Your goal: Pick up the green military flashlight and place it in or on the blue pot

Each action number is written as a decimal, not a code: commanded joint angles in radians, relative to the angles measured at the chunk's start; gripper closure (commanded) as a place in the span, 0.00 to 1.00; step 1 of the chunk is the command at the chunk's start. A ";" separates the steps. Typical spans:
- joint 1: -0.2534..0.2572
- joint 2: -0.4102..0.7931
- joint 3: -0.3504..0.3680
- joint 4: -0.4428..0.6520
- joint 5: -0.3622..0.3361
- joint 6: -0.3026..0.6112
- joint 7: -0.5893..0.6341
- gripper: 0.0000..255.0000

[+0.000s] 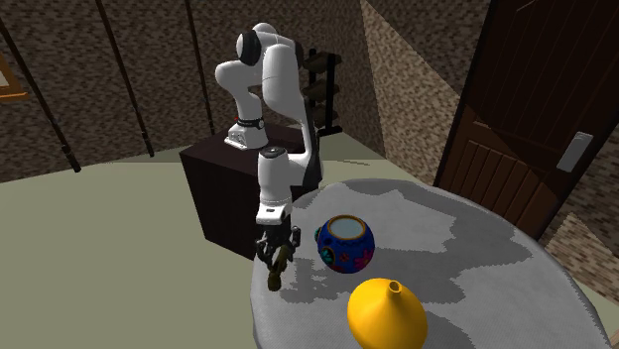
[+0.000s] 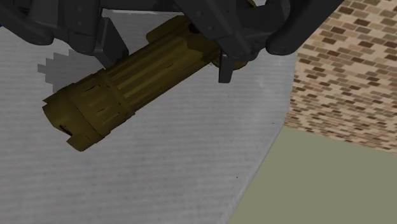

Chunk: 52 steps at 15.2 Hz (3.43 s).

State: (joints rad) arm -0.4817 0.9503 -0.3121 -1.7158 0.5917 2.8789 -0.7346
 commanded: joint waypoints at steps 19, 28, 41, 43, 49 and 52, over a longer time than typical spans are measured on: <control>0.102 -0.224 -0.129 -0.111 -0.075 -0.136 0.054 1.00; 0.149 -0.310 -0.192 -0.130 -0.126 -0.209 0.089 1.00; 0.278 -0.379 -0.264 -0.114 -0.212 -0.302 0.229 1.00; 0.318 -0.370 -0.270 -0.097 -0.225 -0.314 0.280 1.00; 0.422 -0.327 -0.279 -0.018 -0.258 -0.364 0.426 1.00; 0.465 -0.295 -0.280 0.039 -0.270 -0.398 0.494 1.00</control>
State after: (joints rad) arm -0.0377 0.6505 -0.5874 -1.6939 0.3299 2.4968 -0.2699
